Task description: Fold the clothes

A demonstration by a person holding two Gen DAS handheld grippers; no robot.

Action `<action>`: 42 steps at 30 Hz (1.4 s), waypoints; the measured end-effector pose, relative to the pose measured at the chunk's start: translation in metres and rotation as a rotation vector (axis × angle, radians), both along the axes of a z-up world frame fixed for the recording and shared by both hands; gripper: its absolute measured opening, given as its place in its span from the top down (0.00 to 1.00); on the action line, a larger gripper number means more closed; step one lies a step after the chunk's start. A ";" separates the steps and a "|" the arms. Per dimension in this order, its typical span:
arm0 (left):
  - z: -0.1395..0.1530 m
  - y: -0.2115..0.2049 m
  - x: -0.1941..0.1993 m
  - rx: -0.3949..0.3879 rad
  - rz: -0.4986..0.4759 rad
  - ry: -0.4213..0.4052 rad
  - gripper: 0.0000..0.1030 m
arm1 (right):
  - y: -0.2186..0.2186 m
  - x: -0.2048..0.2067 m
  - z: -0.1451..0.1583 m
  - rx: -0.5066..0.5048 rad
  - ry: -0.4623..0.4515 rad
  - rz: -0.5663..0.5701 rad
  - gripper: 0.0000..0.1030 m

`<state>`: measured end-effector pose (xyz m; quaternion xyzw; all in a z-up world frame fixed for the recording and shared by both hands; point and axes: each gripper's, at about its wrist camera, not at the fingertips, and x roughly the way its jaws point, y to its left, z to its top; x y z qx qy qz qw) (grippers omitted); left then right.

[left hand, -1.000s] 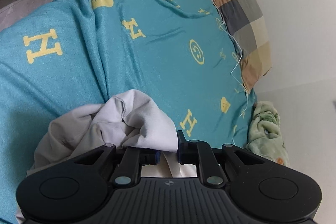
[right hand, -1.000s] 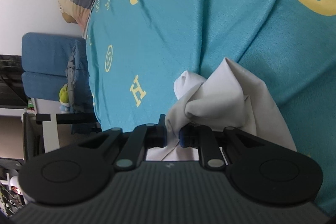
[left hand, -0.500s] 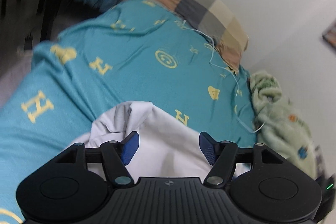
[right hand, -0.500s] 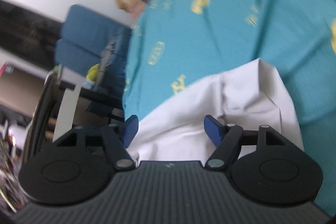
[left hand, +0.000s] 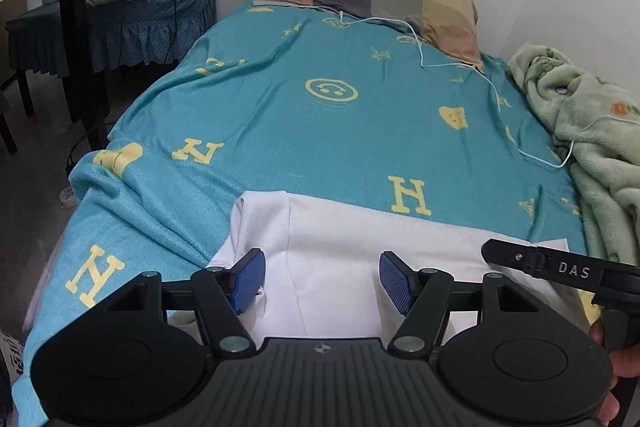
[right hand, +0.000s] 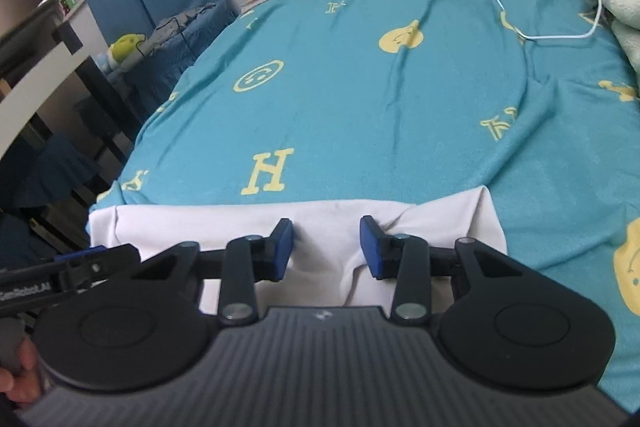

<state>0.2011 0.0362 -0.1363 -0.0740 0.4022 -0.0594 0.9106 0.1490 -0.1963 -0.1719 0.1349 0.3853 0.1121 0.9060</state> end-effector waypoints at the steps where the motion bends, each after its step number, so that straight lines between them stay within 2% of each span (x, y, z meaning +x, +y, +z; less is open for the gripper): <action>1: 0.001 0.000 0.000 0.001 0.000 0.001 0.36 | 0.002 0.000 0.000 -0.007 -0.003 0.002 0.61; 12: 0.032 -0.008 -0.030 0.018 -0.021 -0.047 0.36 | 0.003 -0.043 0.038 0.009 -0.055 0.005 0.61; 17: 0.025 -0.015 -0.034 0.012 -0.046 0.008 0.35 | 0.010 -0.045 0.028 -0.021 0.005 0.040 0.61; 20: 0.013 -0.020 -0.029 0.063 -0.057 0.047 0.35 | 0.016 -0.039 0.016 -0.043 0.040 0.055 0.61; 23: 0.003 -0.020 -0.024 0.079 -0.051 0.059 0.35 | 0.019 -0.035 0.009 -0.048 0.051 0.061 0.61; 30: 0.001 -0.027 -0.022 0.117 -0.062 0.047 0.35 | 0.021 -0.032 0.006 -0.048 0.049 0.060 0.61; 37: 0.003 -0.028 -0.024 0.103 -0.055 0.026 0.35 | 0.019 -0.033 0.010 -0.041 0.048 0.047 0.61; 42: 0.019 -0.024 -0.036 0.078 -0.038 -0.016 0.36 | 0.014 -0.044 0.027 -0.034 0.027 0.031 0.61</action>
